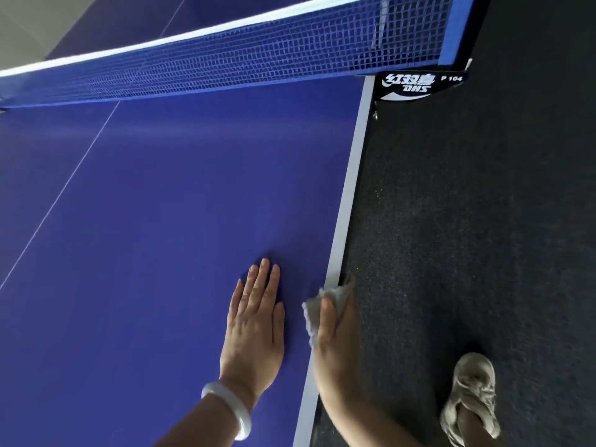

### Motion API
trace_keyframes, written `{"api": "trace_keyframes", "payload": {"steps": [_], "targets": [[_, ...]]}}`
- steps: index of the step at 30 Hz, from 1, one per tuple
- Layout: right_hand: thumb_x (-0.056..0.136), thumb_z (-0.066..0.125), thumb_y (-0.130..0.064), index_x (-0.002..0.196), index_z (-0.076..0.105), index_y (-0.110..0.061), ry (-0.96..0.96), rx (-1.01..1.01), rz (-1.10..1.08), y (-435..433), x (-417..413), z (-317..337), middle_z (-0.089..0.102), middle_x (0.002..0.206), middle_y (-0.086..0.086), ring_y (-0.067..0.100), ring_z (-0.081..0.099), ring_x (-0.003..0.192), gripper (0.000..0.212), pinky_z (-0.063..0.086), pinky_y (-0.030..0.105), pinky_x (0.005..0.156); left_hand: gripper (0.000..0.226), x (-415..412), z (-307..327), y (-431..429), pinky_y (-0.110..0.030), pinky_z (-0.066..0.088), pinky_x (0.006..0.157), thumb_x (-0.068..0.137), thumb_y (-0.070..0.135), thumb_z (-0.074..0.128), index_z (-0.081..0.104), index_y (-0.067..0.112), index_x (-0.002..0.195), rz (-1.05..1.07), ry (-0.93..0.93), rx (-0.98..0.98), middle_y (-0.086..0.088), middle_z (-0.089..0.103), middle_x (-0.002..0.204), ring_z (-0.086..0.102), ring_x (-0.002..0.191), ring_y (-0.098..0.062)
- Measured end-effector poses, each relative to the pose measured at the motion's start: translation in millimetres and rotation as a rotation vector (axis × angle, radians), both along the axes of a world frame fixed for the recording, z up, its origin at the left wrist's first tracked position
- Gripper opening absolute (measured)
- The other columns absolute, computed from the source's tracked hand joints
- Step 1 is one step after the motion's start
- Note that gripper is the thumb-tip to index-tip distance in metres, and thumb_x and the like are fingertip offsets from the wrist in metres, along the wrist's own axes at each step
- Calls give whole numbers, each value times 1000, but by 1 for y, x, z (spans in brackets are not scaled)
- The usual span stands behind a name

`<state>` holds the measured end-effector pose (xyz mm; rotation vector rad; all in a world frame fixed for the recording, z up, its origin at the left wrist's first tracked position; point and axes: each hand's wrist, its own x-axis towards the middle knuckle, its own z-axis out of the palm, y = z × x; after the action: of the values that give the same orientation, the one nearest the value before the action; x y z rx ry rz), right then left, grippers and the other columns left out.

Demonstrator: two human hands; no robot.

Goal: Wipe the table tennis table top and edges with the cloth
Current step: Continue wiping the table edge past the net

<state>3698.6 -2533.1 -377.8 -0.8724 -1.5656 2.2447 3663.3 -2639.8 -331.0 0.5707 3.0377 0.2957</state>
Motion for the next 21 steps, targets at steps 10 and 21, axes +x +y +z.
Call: {"api": "trace_keyframes", "payload": {"steps": [10, 21], "targets": [[105, 47, -26, 112, 55, -17, 12, -50, -12, 30, -46, 2, 67, 107, 12, 7, 69, 88, 13, 51, 17, 78, 63, 2, 1, 2, -34, 3, 125, 98, 36, 3, 15, 18, 157, 6, -9, -69, 4, 8, 165, 0, 152, -8], [102, 44, -41, 115, 53, -12, -79, 4, 75, -13, 37, 12, 64, 100, 2, 8, 61, 80, 33, 47, 15, 69, 54, 3, 2, 2, -33, 1, 124, 104, 28, 19, 19, 19, 157, 29, 3, 5, 4, 12, 165, 6, 152, -11]]}}
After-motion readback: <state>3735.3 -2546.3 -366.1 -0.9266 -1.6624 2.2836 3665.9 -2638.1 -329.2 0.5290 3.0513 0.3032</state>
